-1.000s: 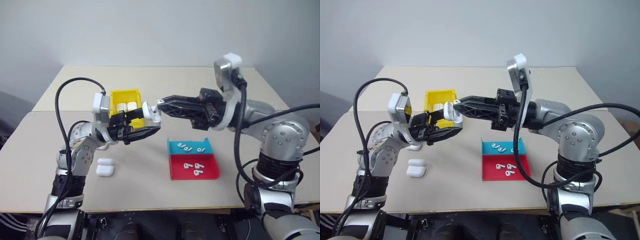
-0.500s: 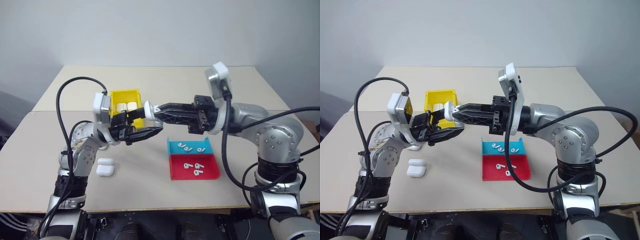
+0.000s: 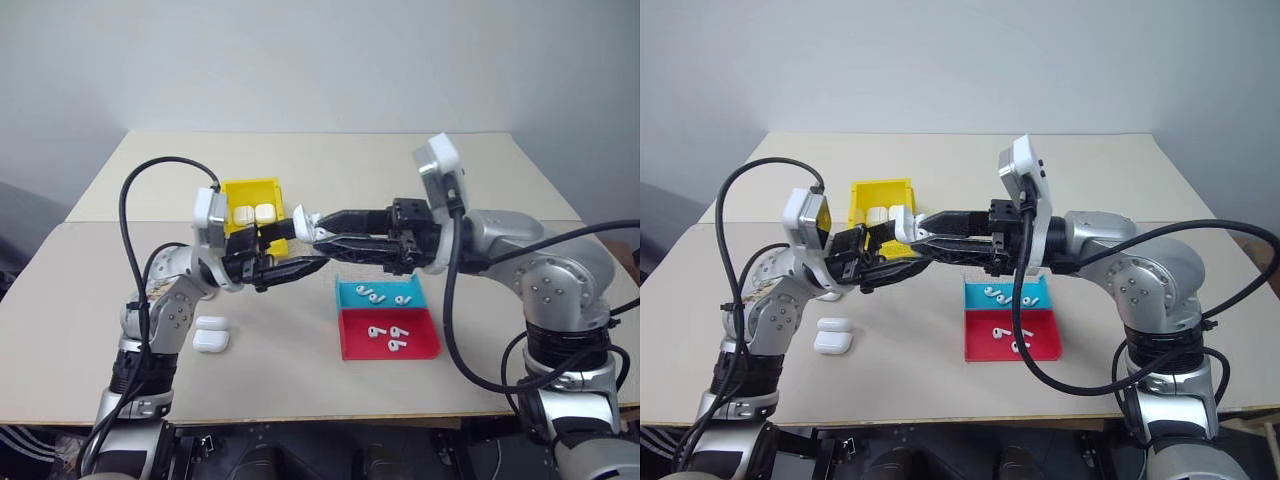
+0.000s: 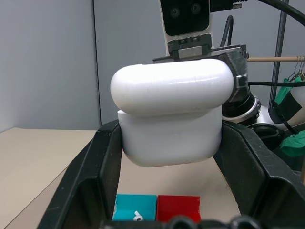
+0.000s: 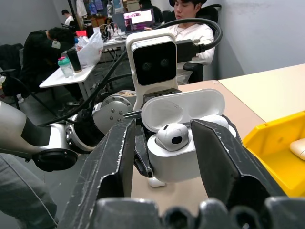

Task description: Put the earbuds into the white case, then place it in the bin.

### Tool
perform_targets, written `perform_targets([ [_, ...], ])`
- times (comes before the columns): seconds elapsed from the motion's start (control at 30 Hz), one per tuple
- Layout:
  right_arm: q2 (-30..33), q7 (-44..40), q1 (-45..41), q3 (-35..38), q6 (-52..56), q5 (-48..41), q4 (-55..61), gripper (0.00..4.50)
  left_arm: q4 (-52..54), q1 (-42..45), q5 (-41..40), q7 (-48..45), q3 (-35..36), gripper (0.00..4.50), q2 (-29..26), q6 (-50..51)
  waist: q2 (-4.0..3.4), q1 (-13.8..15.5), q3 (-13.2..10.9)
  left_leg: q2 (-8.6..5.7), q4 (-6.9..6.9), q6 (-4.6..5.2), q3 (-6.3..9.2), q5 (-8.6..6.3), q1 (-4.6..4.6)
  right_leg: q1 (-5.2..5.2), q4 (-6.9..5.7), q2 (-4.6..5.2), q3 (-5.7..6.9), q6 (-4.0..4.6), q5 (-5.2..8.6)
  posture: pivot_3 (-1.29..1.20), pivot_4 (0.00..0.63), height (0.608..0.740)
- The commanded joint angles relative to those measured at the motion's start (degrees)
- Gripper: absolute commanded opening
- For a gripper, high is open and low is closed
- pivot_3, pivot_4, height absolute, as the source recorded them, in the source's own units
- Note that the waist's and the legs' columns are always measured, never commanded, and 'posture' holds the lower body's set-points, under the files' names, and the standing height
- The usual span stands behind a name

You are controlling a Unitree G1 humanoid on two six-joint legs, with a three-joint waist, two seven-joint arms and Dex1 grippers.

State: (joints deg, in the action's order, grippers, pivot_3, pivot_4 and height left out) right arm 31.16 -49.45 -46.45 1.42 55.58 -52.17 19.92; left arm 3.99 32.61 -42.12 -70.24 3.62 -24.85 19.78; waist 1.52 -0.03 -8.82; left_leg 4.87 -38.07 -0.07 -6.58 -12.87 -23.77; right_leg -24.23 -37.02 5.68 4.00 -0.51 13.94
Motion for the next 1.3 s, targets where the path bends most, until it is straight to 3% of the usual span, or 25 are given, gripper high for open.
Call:
perform_targets([
  [0.03,2.0,-1.5,-0.1,2.5,0.6,-3.2,1.1,2.16,2.5,0.6,-1.0,-0.1,0.7,2.79,0.1,-0.7,0.0,0.1,0.0,0.0,0.0,0.0,0.0,0.0,0.0,0.0,0.0,0.0,0.0,0.0,0.0,0.0,0.15,0.74],
  [0.1,3.0,-2.3,0.0,3.4,1.0,-4.9,1.0,2.16,2.1,0.6,-0.8,0.0,0.6,2.79,0.2,-0.7,0.0,0.1,0.0,0.0,0.0,0.01,0.0,0.0,0.0,0.0,0.0,0.0,0.0,0.0,0.0,0.0,0.15,0.74],
  [0.17,3.8,-2.7,0.0,4.7,1.6,-6.7,-0.1,1.79,1.3,0.6,-0.5,0.4,0.5,2.79,0.3,-0.4,0.0,0.2,0.0,0.0,0.0,0.01,0.0,-0.01,0.0,0.0,0.0,0.0,0.0,0.0,0.0,0.0,0.15,0.74],
  [0.27,4.9,-3.0,-0.2,4.8,0.5,-5.8,-1.4,0.9,0.2,0.4,0.8,0.1,-0.2,2.79,0.1,-0.7,0.0,0.1,0.0,0.0,0.0,0.01,0.0,-0.01,0.01,0.0,0.0,0.0,0.0,0.0,0.0,0.0,0.15,0.74],
  [0.37,6.6,-3.4,-4.1,1.8,-3.3,1.0,-4.7,0.04,-0.4,0.4,2.6,-0.4,-2.1,2.79,0.3,-0.9,0.0,0.2,0.0,0.0,0.0,0.01,0.0,-0.01,0.01,0.01,0.0,0.0,0.0,0.0,0.0,0.0,0.15,0.74],
  [0.73,9.2,-14.6,-23.0,-13.7,-3.4,14.0,-13.0,0.04,-5.8,5.2,14.6,4.9,-8.9,2.79,1.8,-2.8,0.0,0.1,0.0,-0.01,0.05,0.02,-0.04,-0.01,-0.04,-0.08,0.04,0.0,-0.03,0.0,0.0,0.0,0.15,0.74],
  [0.97,9.2,-20.0,-23.1,-22.5,-8.5,23.2,-13.5,0.04,-4.7,5.3,15.1,7.5,-8.0,2.79,3.6,-3.4,0.0,0.3,0.0,0.0,0.03,0.04,-0.05,-0.02,-0.07,-0.11,0.02,0.0,-0.02,0.0,0.0,0.0,0.15,0.74],
  [1.17,11.0,-21.0,-20.4,-22.2,-9.9,27.5,-14.9,0.04,-0.2,2.2,13.0,9.8,-5.4,2.79,3.4,-3.1,0.0,0.4,0.0,0.01,0.03,0.04,-0.06,-0.02,-0.07,-0.12,0.01,0.0,-0.02,0.0,0.0,0.0,0.15,0.74],
  [1.3,11.6,-19.1,-17.5,-14.7,-5.7,23.2,-13.8,0.04,4.0,-0.8,11.4,12.9,-3.0,2.79,3.2,-2.4,0.0,0.6,0.0,0.0,0.02,0.03,-0.06,-0.02,-0.07,-0.13,0.0,0.03,-0.01,0.0,0.0,0.0,0.15,0.74],
])
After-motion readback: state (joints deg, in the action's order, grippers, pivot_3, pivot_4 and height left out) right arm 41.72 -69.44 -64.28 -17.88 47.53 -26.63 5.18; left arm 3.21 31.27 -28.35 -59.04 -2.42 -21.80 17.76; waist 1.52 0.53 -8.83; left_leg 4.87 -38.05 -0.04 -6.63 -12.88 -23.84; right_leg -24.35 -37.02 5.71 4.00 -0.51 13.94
